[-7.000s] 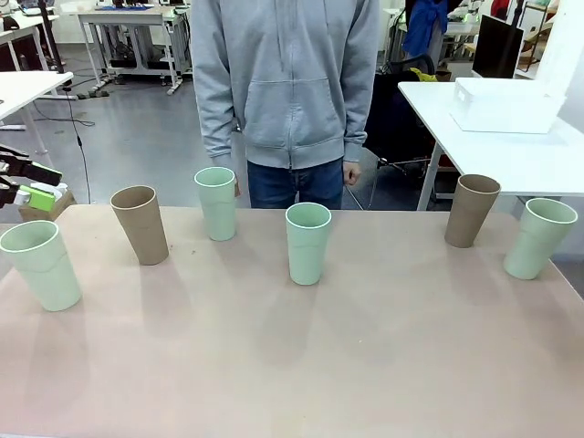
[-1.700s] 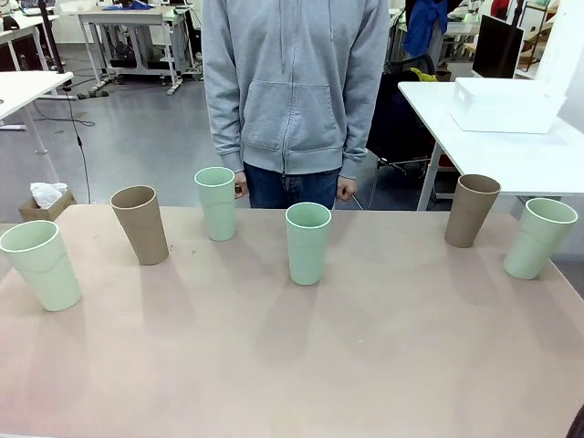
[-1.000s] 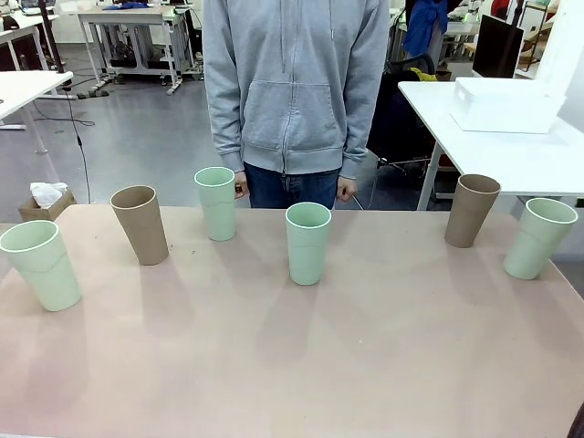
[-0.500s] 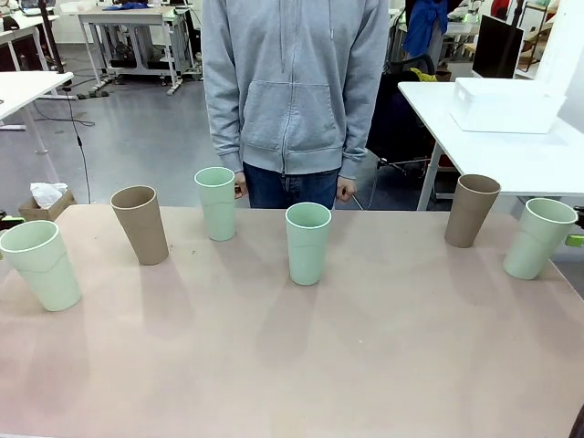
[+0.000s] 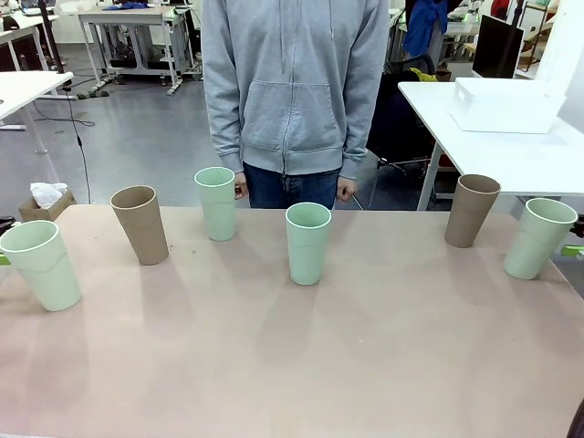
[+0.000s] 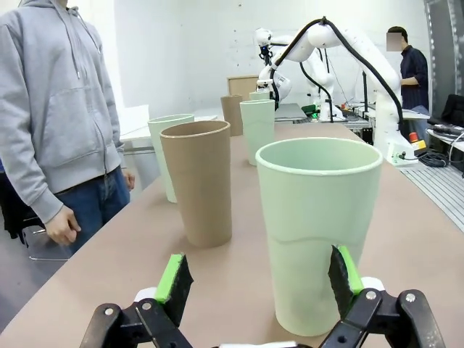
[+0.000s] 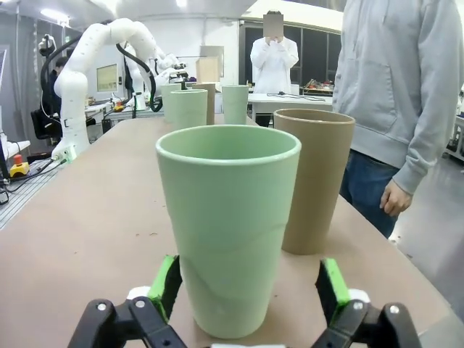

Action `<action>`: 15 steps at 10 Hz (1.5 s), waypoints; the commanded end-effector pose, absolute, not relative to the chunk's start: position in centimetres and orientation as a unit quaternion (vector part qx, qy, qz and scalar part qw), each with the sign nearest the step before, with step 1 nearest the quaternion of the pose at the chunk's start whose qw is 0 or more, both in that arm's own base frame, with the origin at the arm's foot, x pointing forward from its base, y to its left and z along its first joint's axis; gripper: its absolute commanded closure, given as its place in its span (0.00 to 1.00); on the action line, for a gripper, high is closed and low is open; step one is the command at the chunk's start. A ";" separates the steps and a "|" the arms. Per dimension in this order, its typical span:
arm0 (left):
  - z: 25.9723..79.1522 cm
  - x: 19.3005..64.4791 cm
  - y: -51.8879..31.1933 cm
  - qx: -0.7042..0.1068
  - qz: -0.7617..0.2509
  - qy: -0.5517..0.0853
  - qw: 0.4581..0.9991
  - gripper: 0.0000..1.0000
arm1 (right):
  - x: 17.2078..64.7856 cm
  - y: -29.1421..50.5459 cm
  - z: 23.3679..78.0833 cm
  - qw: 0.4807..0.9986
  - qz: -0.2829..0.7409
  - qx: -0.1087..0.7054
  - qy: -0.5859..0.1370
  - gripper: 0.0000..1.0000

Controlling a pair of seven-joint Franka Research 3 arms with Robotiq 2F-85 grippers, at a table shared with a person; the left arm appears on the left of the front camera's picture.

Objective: Stack the cups and store them in the basket.
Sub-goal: Pick up two Reusable plastic cups , one in each hand.

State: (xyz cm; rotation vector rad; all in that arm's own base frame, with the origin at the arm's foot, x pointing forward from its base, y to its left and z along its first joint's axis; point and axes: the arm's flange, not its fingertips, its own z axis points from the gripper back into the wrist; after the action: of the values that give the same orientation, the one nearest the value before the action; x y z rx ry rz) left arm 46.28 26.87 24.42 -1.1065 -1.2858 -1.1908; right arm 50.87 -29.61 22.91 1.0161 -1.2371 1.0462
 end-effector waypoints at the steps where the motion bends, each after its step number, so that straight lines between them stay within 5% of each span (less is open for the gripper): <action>1: 24.4 46.0 27.1 -0.461 -0.495 -0.529 0.513 0.00 | 51.0 -29.8 23.2 0.579 0.445 0.426 -0.533 0.00; 15: 21.1 44.5 24.5 -0.470 -0.483 -0.522 0.523 0.00 | 51.3 -27.3 21.2 0.577 0.457 0.428 -0.524 0.00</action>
State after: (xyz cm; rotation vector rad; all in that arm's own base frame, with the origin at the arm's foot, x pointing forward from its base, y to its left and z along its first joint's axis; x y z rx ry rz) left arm 45.69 24.91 21.52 -1.1435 -1.2250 -1.1412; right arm 51.44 -28.11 21.43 1.0250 -1.2164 1.0652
